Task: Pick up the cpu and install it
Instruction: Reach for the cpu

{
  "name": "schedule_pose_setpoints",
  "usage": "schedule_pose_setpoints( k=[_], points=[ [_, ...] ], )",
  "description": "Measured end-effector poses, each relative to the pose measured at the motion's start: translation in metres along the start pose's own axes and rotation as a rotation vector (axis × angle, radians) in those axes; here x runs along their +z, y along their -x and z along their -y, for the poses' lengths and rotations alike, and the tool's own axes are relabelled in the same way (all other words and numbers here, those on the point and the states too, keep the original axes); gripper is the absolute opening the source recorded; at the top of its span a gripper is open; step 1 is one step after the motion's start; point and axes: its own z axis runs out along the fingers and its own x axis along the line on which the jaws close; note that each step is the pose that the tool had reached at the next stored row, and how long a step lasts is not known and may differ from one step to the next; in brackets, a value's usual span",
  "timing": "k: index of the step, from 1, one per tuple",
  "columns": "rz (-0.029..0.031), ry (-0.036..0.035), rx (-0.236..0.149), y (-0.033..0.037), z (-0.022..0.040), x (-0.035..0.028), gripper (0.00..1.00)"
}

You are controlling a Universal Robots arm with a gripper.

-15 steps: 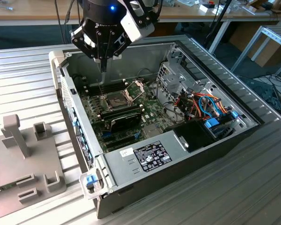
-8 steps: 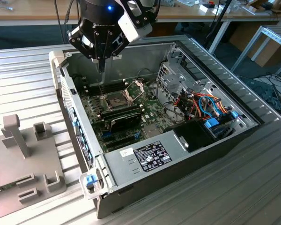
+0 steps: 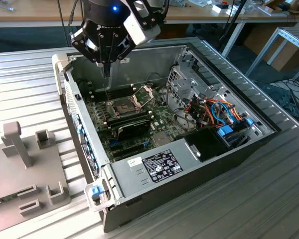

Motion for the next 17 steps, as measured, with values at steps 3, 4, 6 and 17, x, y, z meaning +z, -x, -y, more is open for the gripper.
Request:
schedule_pose_setpoints(
  k=[3,4,6,17],
  points=[
    [0.0000,0.0000,0.000,-0.0011,0.0001,0.0000,0.11],
    [-0.0001,0.0000,0.000,-0.0014,0.0001,-0.0001,0.11],
    [0.0000,0.0000,0.000,-0.0025,0.0002,-0.0001,0.11],
    [0.0000,0.0000,0.000,-0.0071,0.0005,-0.0002,0.11]
  ],
)
